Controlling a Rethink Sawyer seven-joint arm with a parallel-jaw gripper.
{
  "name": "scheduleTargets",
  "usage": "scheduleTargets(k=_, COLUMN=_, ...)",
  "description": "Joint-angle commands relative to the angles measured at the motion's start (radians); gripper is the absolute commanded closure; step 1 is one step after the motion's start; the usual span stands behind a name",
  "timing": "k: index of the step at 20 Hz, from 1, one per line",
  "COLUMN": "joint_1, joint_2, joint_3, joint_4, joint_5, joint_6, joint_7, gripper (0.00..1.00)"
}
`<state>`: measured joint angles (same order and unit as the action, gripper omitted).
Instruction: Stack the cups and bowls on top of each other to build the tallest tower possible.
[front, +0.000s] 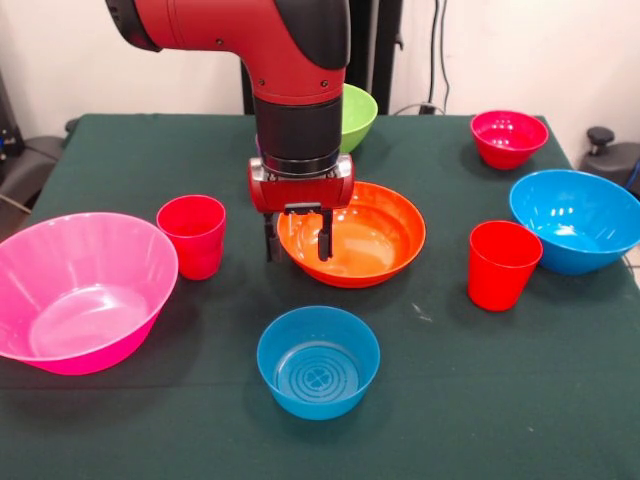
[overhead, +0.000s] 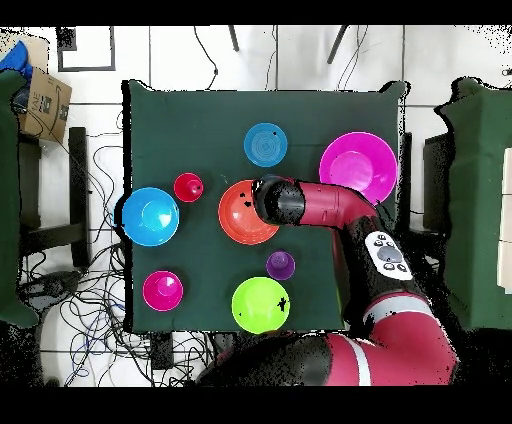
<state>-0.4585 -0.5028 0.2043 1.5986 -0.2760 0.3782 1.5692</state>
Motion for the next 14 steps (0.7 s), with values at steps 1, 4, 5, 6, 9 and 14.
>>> scheduleTargets(k=1, joint_1=0.022, joint_2=0.016, joint_3=0.028, joint_4=-0.014, joint_5=0.011, joint_6=-0.005, joint_7=0.113, gripper=0.0)
scheduleTargets(k=4, joint_1=0.025, joint_2=0.012, joint_3=0.029, joint_4=-0.014, joint_5=0.0, joint_6=-0.025, joint_7=0.11, gripper=0.0)
scheduleTargets(k=5, joint_1=0.027, joint_2=0.011, joint_3=0.027, joint_4=-0.014, joint_5=0.005, joint_6=-0.016, joint_7=0.114, gripper=0.0)
scheduleTargets(k=6, joint_1=0.028, joint_2=0.009, joint_3=0.025, joint_4=-0.013, joint_5=0.01, joint_6=-0.007, joint_7=0.117, gripper=0.0)
scheduleTargets(k=9, joint_1=0.026, joint_2=0.011, joint_3=0.028, joint_4=-0.008, joint_5=0.011, joint_6=-0.006, joint_7=0.116, gripper=0.0)
scheduleTargets(k=14, joint_1=0.028, joint_2=0.004, joint_3=0.031, joint_4=-0.004, joint_5=0.02, joint_6=0.011, joint_7=0.119, gripper=0.0)
